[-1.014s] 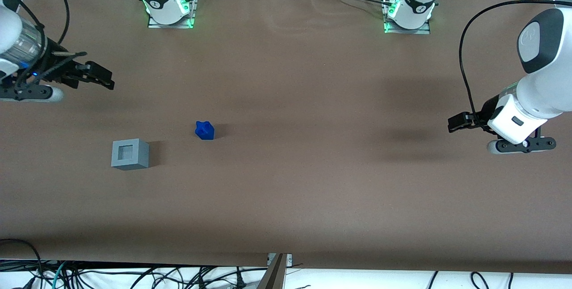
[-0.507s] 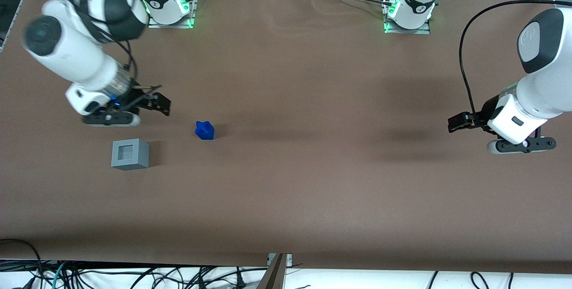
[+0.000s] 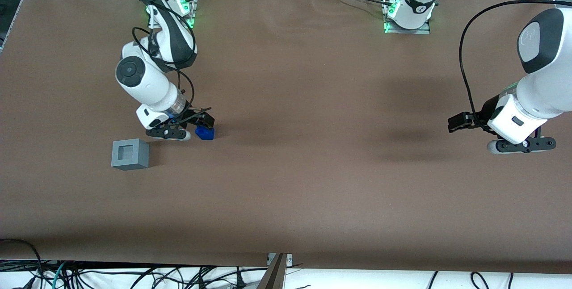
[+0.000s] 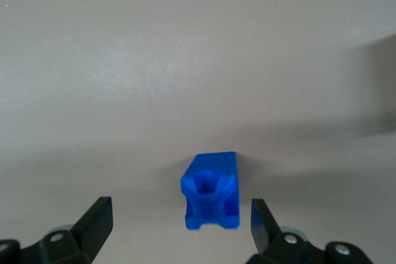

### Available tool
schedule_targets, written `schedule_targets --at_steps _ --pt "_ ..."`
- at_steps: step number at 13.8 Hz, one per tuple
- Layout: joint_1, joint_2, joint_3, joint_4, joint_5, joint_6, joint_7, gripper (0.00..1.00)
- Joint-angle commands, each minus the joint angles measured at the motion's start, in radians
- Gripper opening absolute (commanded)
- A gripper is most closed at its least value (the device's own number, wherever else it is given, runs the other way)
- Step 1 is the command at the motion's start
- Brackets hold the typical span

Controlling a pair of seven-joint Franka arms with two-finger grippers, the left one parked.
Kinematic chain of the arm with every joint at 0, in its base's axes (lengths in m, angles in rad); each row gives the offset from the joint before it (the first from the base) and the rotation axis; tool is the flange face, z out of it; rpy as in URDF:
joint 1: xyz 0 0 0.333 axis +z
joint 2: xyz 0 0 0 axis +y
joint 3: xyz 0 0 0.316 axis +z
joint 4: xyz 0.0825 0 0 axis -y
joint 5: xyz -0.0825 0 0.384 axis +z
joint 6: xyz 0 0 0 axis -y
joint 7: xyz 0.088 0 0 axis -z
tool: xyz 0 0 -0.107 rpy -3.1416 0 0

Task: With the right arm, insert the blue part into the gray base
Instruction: 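Close the right gripper on the blue part and lift it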

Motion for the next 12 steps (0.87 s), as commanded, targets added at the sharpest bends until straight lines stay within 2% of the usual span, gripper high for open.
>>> schedule_targets --at_steps 1,6,9,12 --pt "0.0 0.029 0.0 -0.033 -0.014 0.09 0.025 0.99" --pt "0.0 0.059 -0.005 -0.036 -0.02 0.098 0.023 0.98" --pt "0.0 0.075 -0.014 -0.044 -0.02 0.097 0.023 0.76" --pt "0.0 0.079 -0.014 -0.044 -0.02 0.095 0.019 0.44"
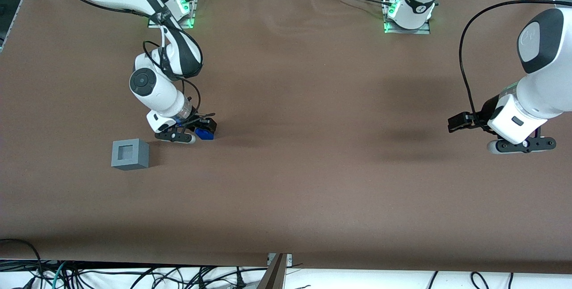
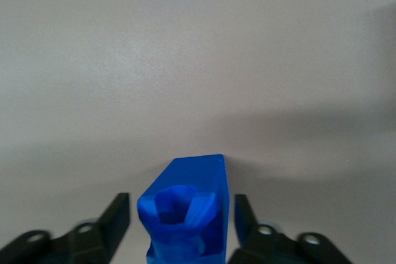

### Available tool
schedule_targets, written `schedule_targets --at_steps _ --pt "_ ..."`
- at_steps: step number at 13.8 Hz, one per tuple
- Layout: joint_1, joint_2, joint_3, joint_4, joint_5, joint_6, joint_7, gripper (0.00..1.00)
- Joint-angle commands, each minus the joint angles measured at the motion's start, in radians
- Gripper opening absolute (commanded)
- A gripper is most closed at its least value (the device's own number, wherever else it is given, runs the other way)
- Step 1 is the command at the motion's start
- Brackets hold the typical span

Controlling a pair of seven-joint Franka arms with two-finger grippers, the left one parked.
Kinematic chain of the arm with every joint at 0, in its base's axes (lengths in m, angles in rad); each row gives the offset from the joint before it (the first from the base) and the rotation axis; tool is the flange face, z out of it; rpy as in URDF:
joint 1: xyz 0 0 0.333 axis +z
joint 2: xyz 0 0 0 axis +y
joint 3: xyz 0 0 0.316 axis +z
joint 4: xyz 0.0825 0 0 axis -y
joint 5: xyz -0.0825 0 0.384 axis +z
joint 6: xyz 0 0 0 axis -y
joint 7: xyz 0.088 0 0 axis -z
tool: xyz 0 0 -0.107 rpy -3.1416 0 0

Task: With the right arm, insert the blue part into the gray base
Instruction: 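Carry the blue part over the gray base's square hole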

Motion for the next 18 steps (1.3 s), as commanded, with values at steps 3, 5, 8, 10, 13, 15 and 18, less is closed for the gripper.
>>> schedule_targets --at_steps 3,5,8,10,13,15,18 --pt "-0.003 -0.02 -0.023 0.012 -0.024 -0.034 -0.017 0.3" --pt "-0.008 -0.043 -0.063 0.109 -0.039 -0.207 -0.107 0.3" --pt "-0.009 -0.058 -0.153 0.226 -0.038 -0.388 -0.287 0.3" --pt "-0.021 -0.054 -0.198 0.301 -0.035 -0.48 -0.393 0.3" --pt "-0.13 -0.038 -0.21 0.361 -0.019 -0.539 -0.584 0.3" --pt "-0.176 -0.035 -0.21 0.363 -0.018 -0.539 -0.66 0.3" --pt "-0.212 -0.015 -0.21 0.366 0.013 -0.54 -0.679 0.3"
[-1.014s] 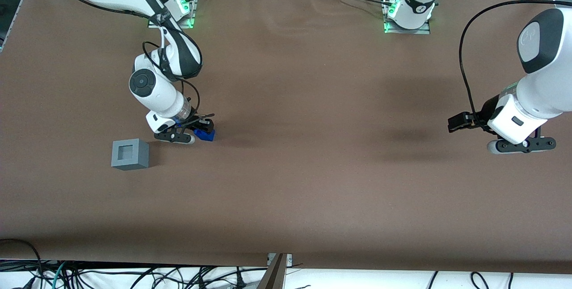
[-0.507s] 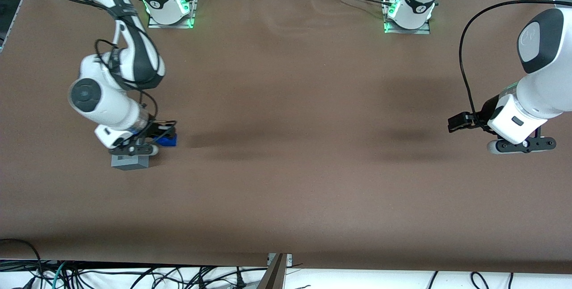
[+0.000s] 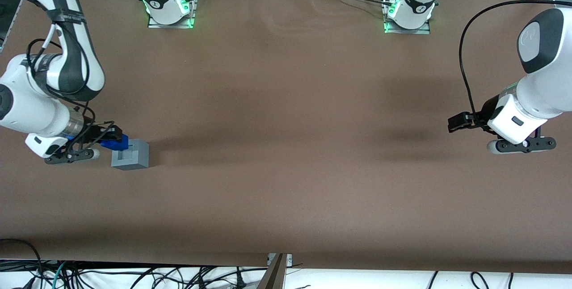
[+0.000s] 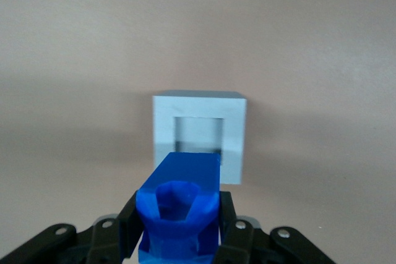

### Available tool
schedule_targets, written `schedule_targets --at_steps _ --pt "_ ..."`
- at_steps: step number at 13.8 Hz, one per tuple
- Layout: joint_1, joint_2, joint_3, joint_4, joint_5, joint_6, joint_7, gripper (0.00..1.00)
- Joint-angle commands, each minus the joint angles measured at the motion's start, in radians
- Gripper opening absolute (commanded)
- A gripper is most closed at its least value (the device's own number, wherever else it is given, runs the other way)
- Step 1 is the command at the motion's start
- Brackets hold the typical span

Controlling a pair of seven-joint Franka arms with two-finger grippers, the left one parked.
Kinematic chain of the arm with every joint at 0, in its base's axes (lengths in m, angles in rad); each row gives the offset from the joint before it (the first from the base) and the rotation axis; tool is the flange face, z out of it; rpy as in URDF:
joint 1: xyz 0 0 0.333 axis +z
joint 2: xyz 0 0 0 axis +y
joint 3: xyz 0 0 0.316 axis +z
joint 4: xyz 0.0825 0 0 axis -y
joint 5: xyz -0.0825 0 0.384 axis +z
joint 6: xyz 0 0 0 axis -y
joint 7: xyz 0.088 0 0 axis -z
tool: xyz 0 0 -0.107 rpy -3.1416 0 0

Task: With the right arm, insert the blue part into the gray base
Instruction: 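Carry the blue part over the gray base's square hole, then lower the blue part into the gray base's hole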

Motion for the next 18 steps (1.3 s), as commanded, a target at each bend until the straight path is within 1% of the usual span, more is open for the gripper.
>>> schedule_targets --at_steps 1,8,18 --pt "-0.016 0.039 0.008 0.046 0.056 -0.027 -0.025 0.3" --pt "-0.025 0.116 0.01 0.118 0.061 -0.033 -0.064 0.3" --pt "-0.024 0.15 0.014 0.136 0.069 -0.022 -0.049 0.3"
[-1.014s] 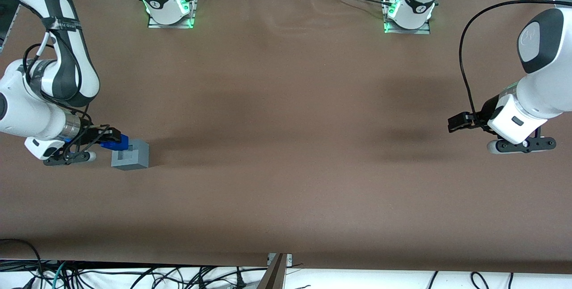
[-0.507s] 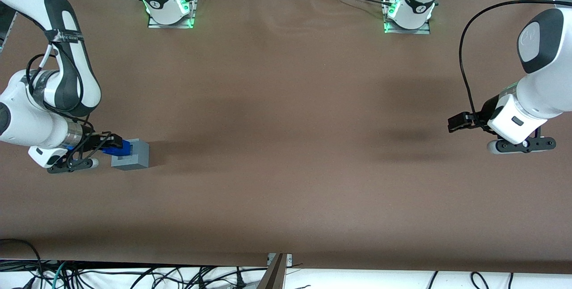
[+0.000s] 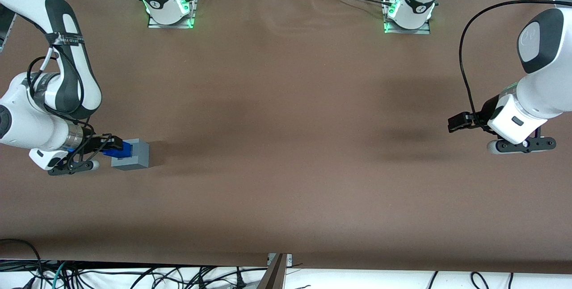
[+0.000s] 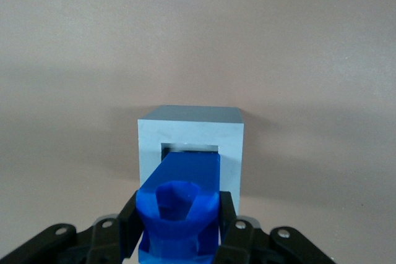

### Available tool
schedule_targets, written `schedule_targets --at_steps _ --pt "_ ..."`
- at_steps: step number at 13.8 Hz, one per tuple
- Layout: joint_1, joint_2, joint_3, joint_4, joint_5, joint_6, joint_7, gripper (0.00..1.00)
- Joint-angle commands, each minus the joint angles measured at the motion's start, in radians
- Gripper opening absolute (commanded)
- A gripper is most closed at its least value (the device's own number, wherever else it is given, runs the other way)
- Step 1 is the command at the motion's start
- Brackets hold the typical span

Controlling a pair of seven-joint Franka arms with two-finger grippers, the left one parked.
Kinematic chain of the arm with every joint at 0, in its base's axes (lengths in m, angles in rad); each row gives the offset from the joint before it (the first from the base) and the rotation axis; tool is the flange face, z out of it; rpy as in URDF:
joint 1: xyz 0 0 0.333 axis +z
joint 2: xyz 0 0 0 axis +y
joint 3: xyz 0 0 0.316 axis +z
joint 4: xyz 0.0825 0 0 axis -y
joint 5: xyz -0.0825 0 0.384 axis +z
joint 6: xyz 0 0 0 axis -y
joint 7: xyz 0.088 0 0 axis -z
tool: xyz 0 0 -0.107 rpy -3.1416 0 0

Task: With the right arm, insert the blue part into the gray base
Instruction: 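Lower the blue part into the gray base's hole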

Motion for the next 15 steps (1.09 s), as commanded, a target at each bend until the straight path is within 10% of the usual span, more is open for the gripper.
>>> schedule_targets --at_steps 1,15 --pt "-0.012 0.033 0.014 0.038 0.025 -0.019 -0.008 0.3" --pt "-0.013 0.073 0.009 0.053 0.063 0.012 -0.038 0.3"
